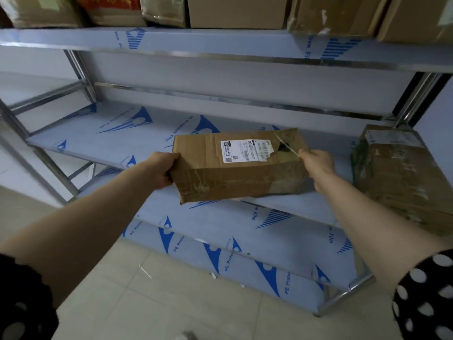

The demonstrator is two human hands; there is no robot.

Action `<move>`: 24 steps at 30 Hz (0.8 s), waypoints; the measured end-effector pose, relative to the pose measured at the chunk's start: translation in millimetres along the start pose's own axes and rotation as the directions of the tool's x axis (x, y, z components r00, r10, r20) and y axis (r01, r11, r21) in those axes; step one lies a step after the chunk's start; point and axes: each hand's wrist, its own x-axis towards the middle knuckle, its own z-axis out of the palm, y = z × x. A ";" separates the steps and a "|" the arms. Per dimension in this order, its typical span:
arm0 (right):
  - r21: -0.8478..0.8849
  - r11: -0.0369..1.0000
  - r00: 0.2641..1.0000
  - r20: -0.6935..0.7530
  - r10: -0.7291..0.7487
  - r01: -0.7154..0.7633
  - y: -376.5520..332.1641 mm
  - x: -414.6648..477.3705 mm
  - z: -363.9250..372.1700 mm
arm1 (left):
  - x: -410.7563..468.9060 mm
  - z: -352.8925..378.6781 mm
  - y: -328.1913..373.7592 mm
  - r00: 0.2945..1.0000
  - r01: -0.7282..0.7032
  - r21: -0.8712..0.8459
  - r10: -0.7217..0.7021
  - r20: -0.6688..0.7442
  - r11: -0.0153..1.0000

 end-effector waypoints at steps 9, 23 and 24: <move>-0.023 0.998 0.991 0.116 -0.064 0.067 -37.0 -38.5 61.1 | 1.4 -91.2 -4.6 0.997 -0.005 -0.060 0.000 -0.072 0.998; 0.040 0.996 0.866 0.493 -0.089 0.080 -137.9 -166.4 350.3 | 9.0 -432.6 -32.7 0.960 -0.007 -0.112 -0.025 -0.280 0.994; 0.052 0.996 0.845 0.527 -0.087 0.070 -143.1 -179.3 374.4 | 7.8 -458.7 -37.6 0.953 -0.003 -0.120 -0.034 -0.300 0.993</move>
